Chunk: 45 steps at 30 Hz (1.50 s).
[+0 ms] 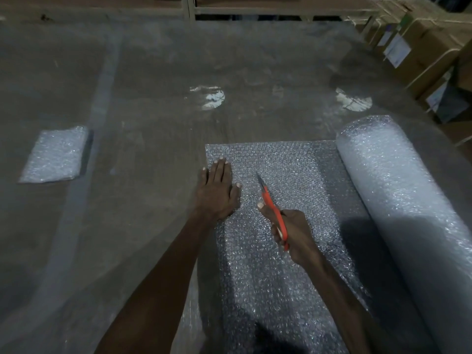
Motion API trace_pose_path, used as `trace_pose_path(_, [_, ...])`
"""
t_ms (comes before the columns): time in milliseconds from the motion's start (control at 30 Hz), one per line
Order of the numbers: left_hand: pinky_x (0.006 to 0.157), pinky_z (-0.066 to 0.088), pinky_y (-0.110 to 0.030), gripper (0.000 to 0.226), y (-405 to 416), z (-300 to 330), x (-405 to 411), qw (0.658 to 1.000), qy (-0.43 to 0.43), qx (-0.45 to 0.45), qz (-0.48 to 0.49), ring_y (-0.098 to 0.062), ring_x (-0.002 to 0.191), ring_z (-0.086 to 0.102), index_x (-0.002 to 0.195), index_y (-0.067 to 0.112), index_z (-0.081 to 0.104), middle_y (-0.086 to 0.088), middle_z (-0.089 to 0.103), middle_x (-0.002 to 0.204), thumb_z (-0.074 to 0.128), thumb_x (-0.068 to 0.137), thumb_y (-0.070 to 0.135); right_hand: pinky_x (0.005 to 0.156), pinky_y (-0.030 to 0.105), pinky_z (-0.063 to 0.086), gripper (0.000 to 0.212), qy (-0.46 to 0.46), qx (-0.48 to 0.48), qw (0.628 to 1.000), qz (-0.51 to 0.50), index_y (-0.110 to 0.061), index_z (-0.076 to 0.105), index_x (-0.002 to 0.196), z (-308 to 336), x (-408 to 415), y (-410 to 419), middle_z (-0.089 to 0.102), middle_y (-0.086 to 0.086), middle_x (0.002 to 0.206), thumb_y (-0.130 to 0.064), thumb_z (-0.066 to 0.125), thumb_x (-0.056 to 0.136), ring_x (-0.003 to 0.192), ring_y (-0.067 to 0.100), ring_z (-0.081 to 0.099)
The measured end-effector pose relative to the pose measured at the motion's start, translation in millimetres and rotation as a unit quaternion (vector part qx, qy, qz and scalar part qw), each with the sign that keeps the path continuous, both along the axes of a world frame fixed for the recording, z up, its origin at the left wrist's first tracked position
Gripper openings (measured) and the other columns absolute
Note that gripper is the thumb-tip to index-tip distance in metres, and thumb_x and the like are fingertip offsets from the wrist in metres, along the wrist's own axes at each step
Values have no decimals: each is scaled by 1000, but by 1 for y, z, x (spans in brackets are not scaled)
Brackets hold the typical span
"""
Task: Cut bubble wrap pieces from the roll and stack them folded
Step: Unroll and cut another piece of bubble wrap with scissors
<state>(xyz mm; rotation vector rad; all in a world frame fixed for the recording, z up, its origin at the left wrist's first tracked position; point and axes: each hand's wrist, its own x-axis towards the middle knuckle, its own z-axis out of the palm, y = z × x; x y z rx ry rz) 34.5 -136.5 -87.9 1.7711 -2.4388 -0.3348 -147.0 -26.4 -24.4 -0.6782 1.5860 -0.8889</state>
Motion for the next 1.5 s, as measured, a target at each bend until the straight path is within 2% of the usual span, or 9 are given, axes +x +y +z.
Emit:
trace_pose_path(100, [123,-2,-51,77,1,0,0,1000,3,-2,1,-25,154,0,159,7,10,-12,2,167,6,97,51,38,20,36,44,-5,-2,1000,3,2,67,85,-1,-1,0,56,6,55,-38,84,78,38,12,44])
trace_pose_path(600, [123,0,-52,79,0,-2,0,1000,6,1,1,-25,154,1,159,8,10,-11,4,167,2,95,54,41,23,33,44,-8,-15,1000,9,-6,66,73,-7,-1,-13,58,5,55,-45,85,74,38,12,45])
trace_pose_path(700, [122,7,-54,75,-4,0,0,1000,2,-11,-1,-31,151,16,157,7,20,-15,18,164,11,98,52,39,22,33,40,-5,-10,1000,9,-9,65,71,-8,-1,-13,58,4,54,-43,84,78,37,11,45])
trace_pose_path(800, [115,17,-57,68,-13,8,1,999,13,-43,-11,-35,133,37,147,7,36,-16,38,147,19,97,50,37,22,34,42,-15,-7,1000,5,-3,66,78,-6,-1,-16,57,5,55,-41,84,79,37,11,44])
trace_pose_path(867, [113,15,-55,63,-19,13,2,998,26,-62,-18,-33,127,40,142,7,41,-14,42,139,24,97,47,38,22,35,45,-20,-6,1000,3,-2,67,80,-4,-1,-21,57,5,55,-44,84,77,38,12,44])
trace_pose_path(1067, [122,0,-54,71,-25,8,6,999,-22,-18,-17,-30,153,7,158,8,14,-13,9,166,14,100,49,39,21,34,45,-17,-10,1000,3,-3,68,78,-8,1,-29,56,8,55,-44,87,75,37,13,44])
trace_pose_path(1200, [122,-4,-52,68,-24,6,5,1000,-25,-9,-12,-27,154,0,160,9,7,-12,1,167,17,105,48,38,20,34,48,-30,-13,999,-9,3,70,84,-10,2,-29,56,8,54,-41,86,76,36,13,43])
trace_pose_path(1333, [123,-2,-53,73,-23,9,5,999,-33,-6,-10,-26,154,-1,160,9,6,-11,0,168,10,100,51,36,21,33,42,-30,-3,1000,-8,-6,66,68,-6,3,-35,56,6,52,-42,86,77,36,13,42])
trace_pose_path(1500, [123,-3,-53,75,-23,10,4,1000,-28,9,-8,-25,154,-5,160,10,3,-10,-4,168,7,98,52,40,21,35,42,-16,-8,1000,-3,-3,67,76,-8,3,-41,57,5,52,-41,86,77,37,13,44])
